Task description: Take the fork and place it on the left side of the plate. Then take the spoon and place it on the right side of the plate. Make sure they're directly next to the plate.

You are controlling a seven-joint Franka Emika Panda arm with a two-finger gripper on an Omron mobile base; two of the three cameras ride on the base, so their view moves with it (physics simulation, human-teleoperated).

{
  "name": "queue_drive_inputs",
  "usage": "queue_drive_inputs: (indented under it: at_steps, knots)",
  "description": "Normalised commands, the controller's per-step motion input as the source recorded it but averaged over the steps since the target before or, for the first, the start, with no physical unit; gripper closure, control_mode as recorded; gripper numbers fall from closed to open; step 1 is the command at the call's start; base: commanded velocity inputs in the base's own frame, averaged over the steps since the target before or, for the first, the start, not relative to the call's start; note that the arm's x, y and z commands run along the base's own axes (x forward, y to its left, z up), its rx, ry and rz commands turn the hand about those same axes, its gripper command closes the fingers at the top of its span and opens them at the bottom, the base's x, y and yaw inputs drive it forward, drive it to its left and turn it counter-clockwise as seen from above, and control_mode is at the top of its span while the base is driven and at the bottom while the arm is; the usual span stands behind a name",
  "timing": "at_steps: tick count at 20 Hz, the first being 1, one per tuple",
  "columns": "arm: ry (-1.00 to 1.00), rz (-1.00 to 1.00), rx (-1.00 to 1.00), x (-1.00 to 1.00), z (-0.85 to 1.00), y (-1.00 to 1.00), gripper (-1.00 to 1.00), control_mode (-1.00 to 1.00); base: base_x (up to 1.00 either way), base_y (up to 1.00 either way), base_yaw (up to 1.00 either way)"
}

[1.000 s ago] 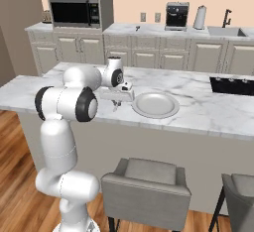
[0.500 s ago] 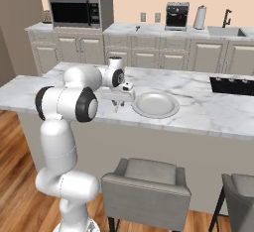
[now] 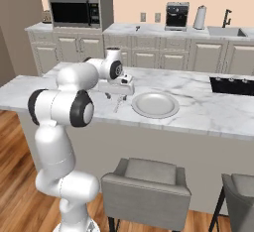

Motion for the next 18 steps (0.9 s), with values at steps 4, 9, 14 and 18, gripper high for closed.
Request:
queue_drive_inputs:
  at_steps: [4,9,14,18]
  knots:
    - [-0.01,0.03,0.00,-0.40,0.79,0.22,-1.00,-1.00,0.00,0.00,0.00]
    - [0.00,0.00,0.00,-0.78,0.37,0.42,-1.00,-1.00,0.00,0.00,0.00]
    - [-0.03,0.00,0.01,-1.00,0.08,0.31,-1.00,-1.00,0.00,0.00,0.00]
    - [-0.10,0.00,0.02,-1.00,0.00,0.09,-1.00,-1.00,0.00,0.00,0.00]
